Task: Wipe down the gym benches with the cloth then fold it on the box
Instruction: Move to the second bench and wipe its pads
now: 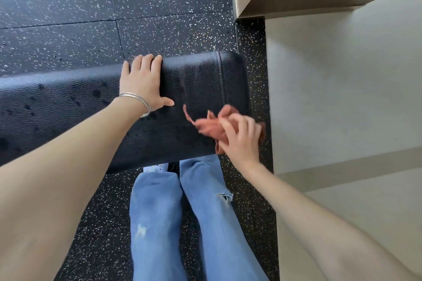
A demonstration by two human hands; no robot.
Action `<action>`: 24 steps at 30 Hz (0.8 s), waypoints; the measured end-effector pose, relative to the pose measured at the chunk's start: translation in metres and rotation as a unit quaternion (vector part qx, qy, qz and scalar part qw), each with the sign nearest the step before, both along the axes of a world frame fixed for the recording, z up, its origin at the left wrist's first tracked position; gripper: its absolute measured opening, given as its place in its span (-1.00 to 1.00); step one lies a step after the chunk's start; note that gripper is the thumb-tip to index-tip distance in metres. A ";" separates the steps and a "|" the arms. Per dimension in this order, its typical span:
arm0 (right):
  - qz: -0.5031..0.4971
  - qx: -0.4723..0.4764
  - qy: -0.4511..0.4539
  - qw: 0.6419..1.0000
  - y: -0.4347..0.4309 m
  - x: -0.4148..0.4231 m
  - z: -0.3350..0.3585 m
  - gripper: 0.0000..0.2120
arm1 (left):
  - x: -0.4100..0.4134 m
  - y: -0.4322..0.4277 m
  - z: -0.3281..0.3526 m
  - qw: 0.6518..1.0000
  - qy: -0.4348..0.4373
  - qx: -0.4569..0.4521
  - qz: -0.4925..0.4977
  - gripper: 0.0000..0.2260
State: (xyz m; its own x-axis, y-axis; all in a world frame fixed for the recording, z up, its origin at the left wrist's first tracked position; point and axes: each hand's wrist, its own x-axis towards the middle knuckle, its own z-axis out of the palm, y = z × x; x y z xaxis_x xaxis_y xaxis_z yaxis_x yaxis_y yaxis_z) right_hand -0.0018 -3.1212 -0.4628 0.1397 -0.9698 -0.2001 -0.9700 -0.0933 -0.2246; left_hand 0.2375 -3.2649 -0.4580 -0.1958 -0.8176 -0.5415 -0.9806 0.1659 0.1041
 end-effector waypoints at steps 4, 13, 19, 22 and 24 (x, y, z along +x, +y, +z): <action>0.019 0.039 0.019 0.999 -0.009 0.000 0.002 -0.40 | 0.003 0.002 -0.002 1.000 0.014 0.003 0.001 0.02; -0.174 0.043 0.058 0.982 -0.201 0.085 -0.005 -0.59 | 0.046 -0.002 -0.004 0.999 0.050 0.018 0.012 0.07; -0.061 -0.001 0.075 0.995 -0.141 0.127 0.003 -0.58 | 0.111 -0.007 0.003 0.998 0.033 0.053 -0.008 0.03; 0.080 -0.004 0.039 0.996 -0.082 0.095 0.010 -0.49 | 0.131 -0.009 0.004 0.997 0.041 0.064 -0.028 0.03; 0.074 0.010 0.052 0.996 -0.070 0.074 0.011 -0.48 | 0.140 -0.011 0.002 0.995 0.048 0.072 -0.043 0.03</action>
State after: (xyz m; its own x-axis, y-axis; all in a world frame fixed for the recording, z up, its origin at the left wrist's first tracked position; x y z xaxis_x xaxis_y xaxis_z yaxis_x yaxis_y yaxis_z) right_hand 0.0721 -3.1908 -0.4520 0.2585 -0.9358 -0.2398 -0.9640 -0.2337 -0.1270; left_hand 0.3778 -3.2757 -0.4556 -0.3188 -0.7103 -0.6275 -0.9476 0.2257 0.2260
